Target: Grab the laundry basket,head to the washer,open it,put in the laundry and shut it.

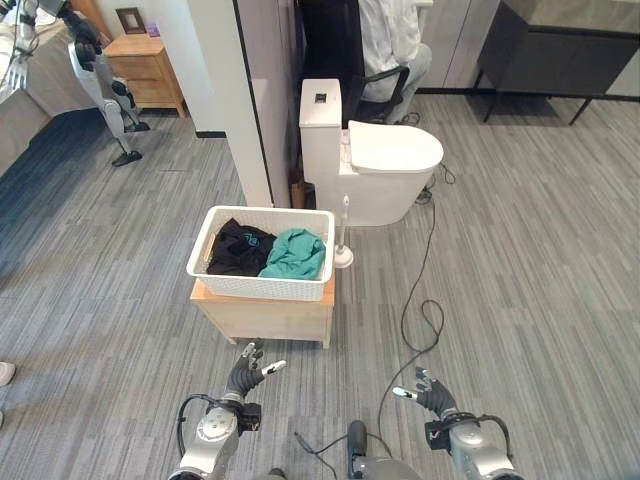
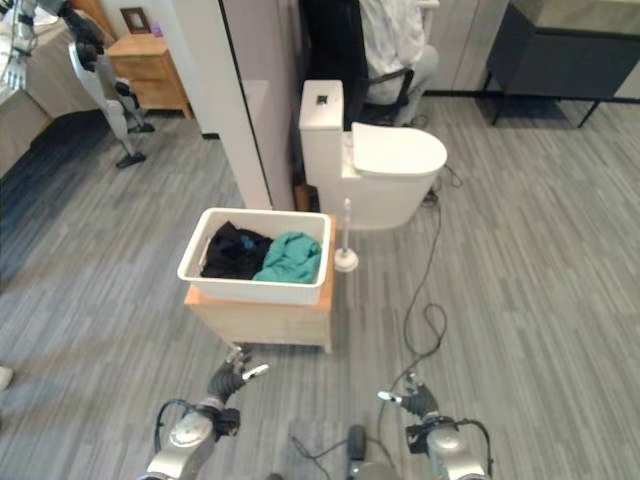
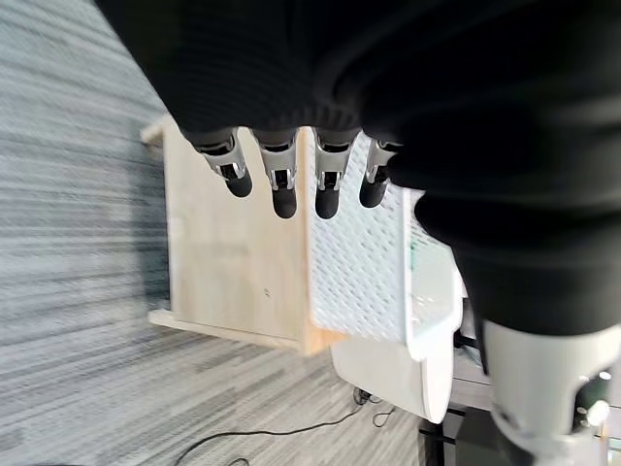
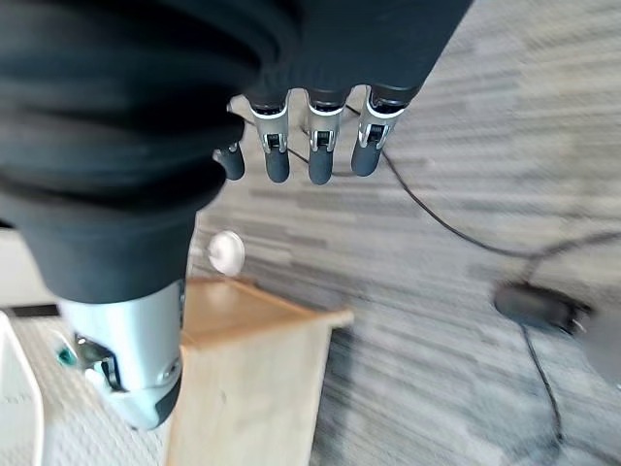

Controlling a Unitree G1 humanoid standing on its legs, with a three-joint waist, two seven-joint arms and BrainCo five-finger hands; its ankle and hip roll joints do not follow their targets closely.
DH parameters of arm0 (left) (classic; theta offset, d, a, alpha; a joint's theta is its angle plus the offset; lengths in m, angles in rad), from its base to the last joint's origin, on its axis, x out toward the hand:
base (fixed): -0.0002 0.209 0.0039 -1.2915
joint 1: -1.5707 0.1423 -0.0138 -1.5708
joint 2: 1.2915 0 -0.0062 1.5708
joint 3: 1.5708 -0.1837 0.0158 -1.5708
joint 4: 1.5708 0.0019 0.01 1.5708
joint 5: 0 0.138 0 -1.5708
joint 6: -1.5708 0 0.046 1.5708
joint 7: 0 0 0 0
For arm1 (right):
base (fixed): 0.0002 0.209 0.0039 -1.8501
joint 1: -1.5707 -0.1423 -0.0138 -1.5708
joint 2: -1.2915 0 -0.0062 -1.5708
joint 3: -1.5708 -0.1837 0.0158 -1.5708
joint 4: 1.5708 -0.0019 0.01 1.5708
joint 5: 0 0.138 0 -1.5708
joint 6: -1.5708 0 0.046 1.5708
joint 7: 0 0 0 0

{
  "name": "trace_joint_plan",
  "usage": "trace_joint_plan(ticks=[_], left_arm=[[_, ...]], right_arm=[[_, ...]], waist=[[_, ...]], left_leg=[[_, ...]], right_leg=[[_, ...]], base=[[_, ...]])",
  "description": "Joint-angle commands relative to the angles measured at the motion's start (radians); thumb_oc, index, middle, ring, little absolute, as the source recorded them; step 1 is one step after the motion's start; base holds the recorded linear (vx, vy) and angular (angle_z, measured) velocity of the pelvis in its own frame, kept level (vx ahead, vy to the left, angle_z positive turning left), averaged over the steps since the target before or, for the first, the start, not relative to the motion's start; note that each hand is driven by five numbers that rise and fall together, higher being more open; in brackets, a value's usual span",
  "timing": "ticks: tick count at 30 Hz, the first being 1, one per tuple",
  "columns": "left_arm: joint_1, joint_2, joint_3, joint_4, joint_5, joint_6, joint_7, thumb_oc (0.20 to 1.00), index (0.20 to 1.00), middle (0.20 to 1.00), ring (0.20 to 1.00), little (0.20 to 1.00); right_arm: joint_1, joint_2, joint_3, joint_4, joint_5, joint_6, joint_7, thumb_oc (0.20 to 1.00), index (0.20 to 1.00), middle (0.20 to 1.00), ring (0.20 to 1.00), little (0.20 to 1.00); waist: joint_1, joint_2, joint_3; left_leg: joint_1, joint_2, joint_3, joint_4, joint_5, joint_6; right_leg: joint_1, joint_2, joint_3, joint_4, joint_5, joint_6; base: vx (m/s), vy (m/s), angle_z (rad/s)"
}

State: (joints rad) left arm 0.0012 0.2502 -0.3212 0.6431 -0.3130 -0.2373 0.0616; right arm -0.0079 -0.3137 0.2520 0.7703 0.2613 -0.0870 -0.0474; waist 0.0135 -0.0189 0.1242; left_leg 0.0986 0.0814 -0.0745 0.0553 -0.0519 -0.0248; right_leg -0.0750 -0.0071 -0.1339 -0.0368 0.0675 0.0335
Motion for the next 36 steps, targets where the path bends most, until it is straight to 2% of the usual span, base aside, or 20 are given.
trace_joint_plan(ticks=[1, 2, 5, 6, 7, 8, 11, 13, 16, 17, 24, 25, 26, 27, 29, 30, 33, 34, 35, 36], left_arm=[[0.002, 0.050, 0.005, -0.113, 0.049, -0.045, 0.011, 1.000, 1.000, 1.000, 1.000, 1.000], [0.009, 0.066, 0.011, -0.157, 0.067, -0.048, 0.024, 1.000, 1.000, 1.000, 1.000, 1.000], [0.026, 0.070, 0.026, -0.209, 0.076, -0.047, 0.031, 1.000, 1.000, 1.000, 1.000, 1.000], [0.029, 0.074, 0.036, -0.258, 0.081, -0.049, 0.040, 1.000, 1.000, 1.000, 1.000, 1.000], [0.029, 0.078, 0.037, -0.278, 0.081, -0.049, 0.042, 1.000, 1.000, 1.000, 1.000, 1.000], [0.029, 0.078, 0.037, -0.278, 0.081, -0.049, 0.042, 1.000, 1.000, 1.000, 1.000, 1.000], [-0.013, 0.093, 0.030, -0.363, 0.090, -0.046, 0.063, 1.000, 1.000, 1.000, 1.000, 1.000], [-0.034, 0.086, 0.028, -0.372, 0.086, -0.044, 0.076, 1.000, 1.000, 1.000, 1.000, 1.000], [-0.036, 0.074, 0.033, -0.393, 0.086, -0.042, 0.093, 1.000, 1.000, 1.000, 1.000, 1.000], [-0.043, 0.068, 0.031, -0.408, 0.092, -0.038, 0.110, 1.000, 1.000, 1.000, 1.000, 1.000], [-0.101, 0.074, 0.063, -0.443, 0.126, -0.027, 0.228, 1.000, 1.000, 1.000, 1.000, 1.000], [-0.156, 0.081, 0.068, -0.447, 0.149, -0.014, 0.277, 1.000, 1.000, 1.000, 1.000, 1.000], [-0.157, 0.082, 0.069, -0.446, 0.149, -0.013, 0.277, 1.000, 1.000, 1.000, 1.000, 1.000], [-0.235, 0.082, 0.075, -0.432, 0.184, 0.012, 0.341, 1.000, 1.000, 1.000, 1.000, 1.000], [-0.274, 0.074, 0.081, -0.409, 0.199, 0.025, 0.368, 1.000, 1.000, 1.000, 1.000, 1.000], [-0.353, 0.071, 0.090, -0.380, 0.222, 0.056, 0.392, 1.000, 1.000, 1.000, 1.000, 1.000], [-0.383, 0.077, 0.113, -0.366, 0.233, 0.054, 0.407, 1.000, 1.000, 1.000, 1.000, 1.000], [-0.394, 0.088, 0.122, -0.362, 0.267, 0.065, 0.416, 1.000, 1.000, 1.000, 1.000, 1.000], [-0.394, 0.088, 0.122, -0.362, 0.268, 0.065, 0.417, 1.000, 1.000, 1.000, 1.000, 1.000], [-0.379, 0.082, 0.134, -0.370, 0.286, 0.067, 0.416, 1.000, 1.000, 1.000, 1.000, 1.000]], right_arm=[[0.015, -0.015, 0.010, -0.069, 0.017, -0.045, -0.013, 1.000, 1.000, 1.000, 1.000, 1.000], [0.014, -0.035, -0.006, -0.103, 0.032, -0.055, -0.028, 1.000, 1.000, 1.000, 1.000, 1.000], [0.011, -0.048, -0.015, -0.136, 0.029, -0.057, -0.042, 1.000, 1.000, 1.000, 1.000, 1.000], [0.006, -0.060, -0.035, -0.183, 0.032, -0.063, -0.057, 1.000, 1.000, 1.000, 1.000, 1.000], [0.002, -0.067, -0.043, -0.201, 0.033, -0.068, -0.065, 1.000, 1.000, 1.000, 1.000, 1.000], [0.002, -0.067, -0.043, -0.201, 0.033, -0.068, -0.065, 1.000, 1.000, 1.000, 1.000, 1.000], [-0.045, -0.093, -0.067, -0.275, 0.043, -0.080, -0.103, 1.000, 1.000, 1.000, 1.000, 1.000], [-0.059, -0.095, -0.073, -0.288, 0.043, -0.081, -0.118, 1.000, 1.000, 1.000, 1.000, 1.000], [-0.062, -0.088, -0.069, -0.312, 0.035, -0.076, -0.117, 1.000, 1.000, 1.000, 1.000, 1.000], [-0.078, -0.078, -0.064, -0.324, 0.030, -0.074, -0.117, 1.000, 1.000, 1.000, 1.000, 1.000], [-0.161, -0.027, -0.004, -0.320, 0.003, -0.051, -0.135, 1.000, 1.000, 1.000, 1.000, 1.000], [-0.203, -0.004, 0.031, -0.302, -0.011, -0.038, -0.142, 1.000, 1.000, 1.000, 1.000, 1.000], [-0.205, -0.003, 0.031, -0.300, -0.011, -0.039, -0.142, 1.000, 1.000, 1.000, 1.000, 1.000], [-0.256, 0.008, 0.069, -0.287, -0.020, -0.026, -0.149, 1.000, 1.000, 1.000, 1.000, 1.000], [-0.280, 0.013, 0.082, -0.283, -0.022, -0.023, -0.148, 1.000, 1.000, 1.000, 1.000, 1.000], [-0.315, 0.001, 0.097, -0.284, -0.025, -0.008, -0.152, 1.000, 1.000, 1.000, 1.000, 1.000], [-0.325, -0.013, 0.107, -0.283, -0.025, -0.010, -0.151, 1.000, 1.000, 1.000, 1.000, 1.000], [-0.284, -0.017, 0.096, -0.327, -0.028, -0.011, -0.144, 1.000, 1.000, 1.000, 1.000, 1.000], [-0.283, -0.017, 0.096, -0.328, -0.028, -0.010, -0.144, 1.000, 1.000, 1.000, 1.000, 1.000], [-0.242, -0.029, 0.088, -0.370, -0.031, -0.019, -0.130, 1.000, 1.000, 1.000, 1.000, 1.000]], waist=[[0.000, -0.075, -0.010], [0.019, -0.083, 0.024], [0.023, -0.083, 0.025], [0.022, -0.090, 0.018], [0.026, -0.095, 0.016], [0.027, -0.095, 0.018], [0.038, -0.057, 0.011], [0.045, -0.049, 0.013], [0.052, -0.023, -0.008], [0.060, -0.021, -0.024], [0.105, -0.058, -0.047], [0.107, -0.057, -0.037], [0.109, -0.059, -0.037], [0.103, -0.055, -0.016], [0.098, -0.050, -0.012], [0.077, -0.053, -0.005], [0.050, -0.049, 0.005], [0.037, -0.066, 0.005], [0.037, -0.066, 0.006], [0.035, -0.076, 0.002]], left_leg=[[-0.133, -0.089, 0.006, 0.362, -0.077, -0.018], [-0.225, -0.088, -0.026, 0.524, 0.000, -0.012], [-0.263, -0.062, -0.033, 0.533, -0.001, 0.000], [-0.258, 0.003, -0.008, 0.411, -0.010, 0.001], [-0.233, 0.027, 0.003, 0.307, -0.012, -0.004], [-0.229, 0.027, 0.005, 0.304, -0.011, -0.004], [-0.247, 0.121, -0.001, -0.098, 0.180, -0.066], [-0.265, 0.113, 0.027, -0.131, 0.192, -0.076], [-0.240, 0.113, 0.036, -0.143, 0.187, -0.086], [-0.218, 0.093, 0.030, -0.137, 0.177, -0.082], [-0.211, 0.000, 0.050, -0.036, 0.085, -0.019], [-0.194, -0.025, 0.040, -0.026, 0.064, 0.009], [-0.196, -0.026, 0.043, -0.025, 0.063, 0.010], [-0.180, -0.032, 0.041, -0.022, 0.050, 0.029], [-0.168, -0.035, 0.045, -0.025, 0.045, 0.033], [-0.140, -0.044, 0.045, -0.040, 0.037, 0.024], [-0.124, -0.037, 0.038, -0.047, 0.033, 0.008], [-0.116, -0.033, 0.020, -0.026, 0.010, -0.003], [-0.115, -0.032, 0.019, -0.022, 0.007, -0.004], [-0.131, -0.022, 0.010, 0.040, -0.012, -0.021]], right_leg=[[-0.035, -0.034, 0.019, 0.033, 0.038, 0.042], [-0.007, -0.011, 0.037, 0.036, 0.020, 0.012], [0.012, 0.003, 0.050, 0.030, 0.001, 0.006], [0.029, -0.011, 0.044, 0.017, -0.015, 0.013], [0.040, -0.019, 0.045, 0.013, -0.022, 0.017], [0.042, -0.019, 0.046, 0.012, -0.022, 0.017], [0.094, -0.024, 0.039, 0.000, -0.075, 0.022], [0.126, -0.030, 0.028, -0.009, -0.091, 0.024], [0.152, -0.035, 0.032, -0.015, -0.103, 0.038], [0.165, -0.063, 0.043, -0.018, -0.095, 0.050], [0.165, -0.156, 0.074, 0.060, -0.115, 0.091], [0.099, -0.149, 0.094, 0.230, -0.112, 0.098], [0.090, -0.151, 0.099, 0.242, -0.118, 0.099], [-0.007, -0.129, 0.123, 0.382, -0.089, 0.107], [-0.038, -0.131, 0.111, 0.384, -0.084, 0.108], [-0.053, -0.112, 0.088, 0.278, -0.073, 0.090], [-0.062, -0.094, 0.090, 0.178, -0.044, 0.087], [-0.037, -0.067, 0.146, 0.142, -0.052, 0.066], [-0.034, -0.067, 0.145, 0.141, -0.052, 0.066], [-0.004, -0.052, 0.128, 0.108, -0.059, 0.036]], base=[[0.00, -0.223, 0.14], [-0.01, -0.132, 0.05], [0.08, -0.092, -0.19], [0.16, -0.003, -0.23], [0.15, -0.003, -0.04], [0.15, 0.074, -0.01], [0.20, 0.192, 0.06], [0.17, 0.150, 0.23], [0.27, 0.232, -0.08], [0.24, 0.210, -0.20], [0.20, 0.205, -0.28], [0.09, 0.119, -0.11], [0.13, 0.179, -0.04], [0.09, 0.073, 0.00], [0.14, 0.012, -0.10], [0.15, -0.060, -0.12], [0.24, -0.160, -0.03], [0.19, -0.135, 0.14], [0.32, -0.289, 0.44], [0.14, -0.160, 0.45]])
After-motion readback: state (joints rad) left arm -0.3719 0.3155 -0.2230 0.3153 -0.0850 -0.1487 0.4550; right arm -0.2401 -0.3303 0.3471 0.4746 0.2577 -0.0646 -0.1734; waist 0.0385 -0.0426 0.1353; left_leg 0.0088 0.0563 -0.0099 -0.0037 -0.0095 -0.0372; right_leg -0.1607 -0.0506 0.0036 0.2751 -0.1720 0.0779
